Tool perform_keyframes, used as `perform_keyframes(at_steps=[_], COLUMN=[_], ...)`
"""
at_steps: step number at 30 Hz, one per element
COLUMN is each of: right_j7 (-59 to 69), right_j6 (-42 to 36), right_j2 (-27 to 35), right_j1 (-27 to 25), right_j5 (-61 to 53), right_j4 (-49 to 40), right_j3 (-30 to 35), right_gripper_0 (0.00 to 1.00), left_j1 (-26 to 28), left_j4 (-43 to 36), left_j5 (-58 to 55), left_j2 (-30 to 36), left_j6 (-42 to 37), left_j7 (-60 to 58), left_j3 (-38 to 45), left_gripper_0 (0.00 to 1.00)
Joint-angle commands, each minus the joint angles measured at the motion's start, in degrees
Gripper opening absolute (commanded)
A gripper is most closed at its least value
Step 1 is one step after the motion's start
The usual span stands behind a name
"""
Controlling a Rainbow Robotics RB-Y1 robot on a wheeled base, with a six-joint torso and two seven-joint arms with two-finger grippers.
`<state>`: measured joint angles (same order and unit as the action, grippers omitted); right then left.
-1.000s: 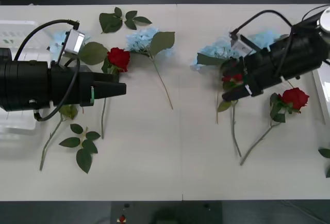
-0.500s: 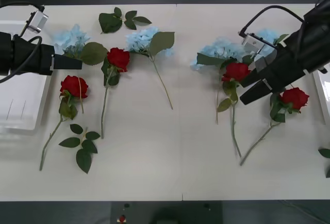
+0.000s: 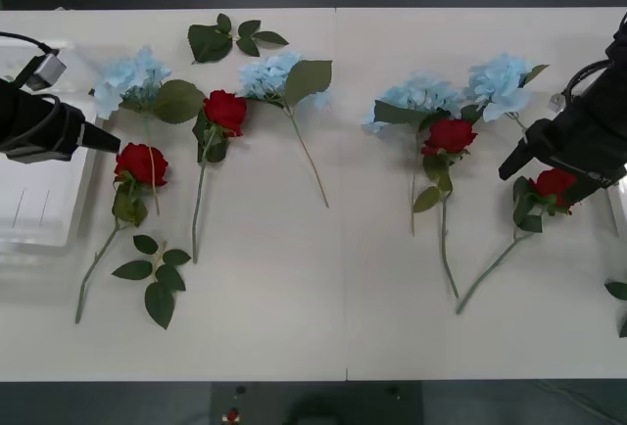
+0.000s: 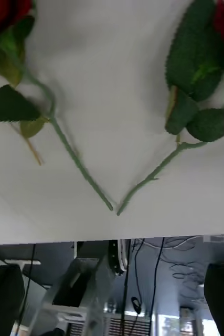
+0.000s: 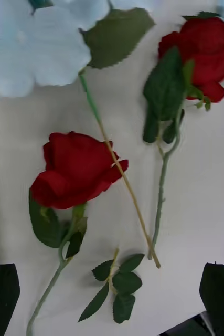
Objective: Put the red flowers into the right box and the blue flowers into the left box
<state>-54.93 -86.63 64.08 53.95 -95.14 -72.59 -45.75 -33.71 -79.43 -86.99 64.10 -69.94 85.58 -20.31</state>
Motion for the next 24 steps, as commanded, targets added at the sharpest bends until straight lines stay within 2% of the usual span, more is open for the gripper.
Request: perform_keyframes(at_steps=[1,12,24], right_j7=[7.2,6.4,5.5], right_j6=[1.8,22.9,26.5], right_j2=[2.1,2.8,-2.2], right_j1=[-0.6,-13.2,-14.6], right_j5=[4.3,8.2,18.2], right_j4=[-0.4,-2.9,1.4], right_j3=[-1.4,1.4,1.4], right_gripper_0=[1.00,1.00,1.00], left_j1=[-2.3,-4.3,-6.0], left_j4=[-3.0,-2.0,6.5], left_j5=[5.7,22.5,35.0], left_j2=[-2.1,-11.3,-18.0], left_j6=[0.4,5.5,13.5], left_j7=[-6.4,-13.5,-13.5], left_j3=[0.8,0.8,0.7], left_gripper_0=[1.00,1.00,1.00])
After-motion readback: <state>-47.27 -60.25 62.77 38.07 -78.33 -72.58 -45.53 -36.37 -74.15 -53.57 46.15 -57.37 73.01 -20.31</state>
